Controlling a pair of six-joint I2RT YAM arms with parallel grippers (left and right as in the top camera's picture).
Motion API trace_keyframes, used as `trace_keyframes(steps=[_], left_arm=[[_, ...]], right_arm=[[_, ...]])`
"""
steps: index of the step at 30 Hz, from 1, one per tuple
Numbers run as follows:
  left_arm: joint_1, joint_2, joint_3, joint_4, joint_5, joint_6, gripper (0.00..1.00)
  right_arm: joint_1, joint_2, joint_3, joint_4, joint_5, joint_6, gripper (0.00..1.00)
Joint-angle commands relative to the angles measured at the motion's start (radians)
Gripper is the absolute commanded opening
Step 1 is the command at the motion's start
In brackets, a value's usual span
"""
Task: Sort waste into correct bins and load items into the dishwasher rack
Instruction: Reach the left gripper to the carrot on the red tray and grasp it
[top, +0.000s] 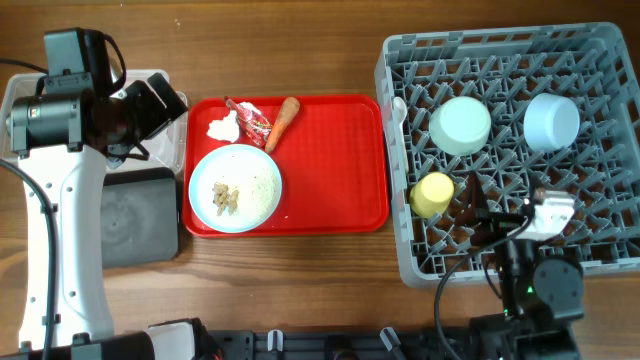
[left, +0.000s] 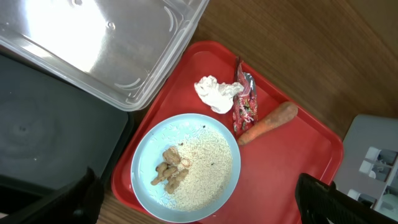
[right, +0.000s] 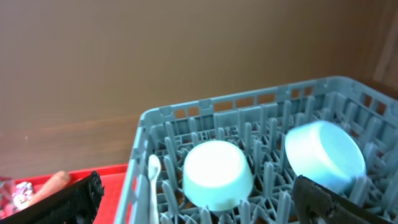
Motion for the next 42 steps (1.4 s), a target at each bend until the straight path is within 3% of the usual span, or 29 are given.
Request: trace_keyframes(steps=[1, 9, 14, 32, 34, 38, 42], left_arm=[[0.002, -0.008, 0.003, 0.003, -0.006, -0.009, 1.0], [0.002, -0.008, 0.003, 0.003, -0.006, -0.009, 1.0], [0.002, -0.008, 0.003, 0.003, -0.006, -0.009, 1.0], [0.002, -0.008, 0.003, 0.003, -0.006, -0.009, 1.0], [0.002, -0.008, 0.003, 0.004, 0.071, -0.07, 1.0], [-0.029, 0.015, 0.002, 0.152, 0.184, -0.122, 1.0], [-0.161, 0.104, 0.002, 0.209, 0.113, -0.041, 1.0]], right_arm=[[-0.038, -0.122, -0.108, 0.033, -0.011, 0.077, 1.0], [-0.045, -0.156, -0.325, 0.303, -0.008, 0.234, 1.0], [-0.045, -0.153, -0.322, 0.3, -0.012, 0.323, 1.0], [-0.045, -0.148, -0.322, 0.3, -0.011, 0.323, 1.0], [-0.045, -0.148, -0.322, 0.3, -0.011, 0.323, 1.0], [-0.045, -0.148, -0.322, 0.3, -0.012, 0.323, 1.0], [-0.045, -0.148, -0.322, 0.3, -0.012, 0.323, 1.0]])
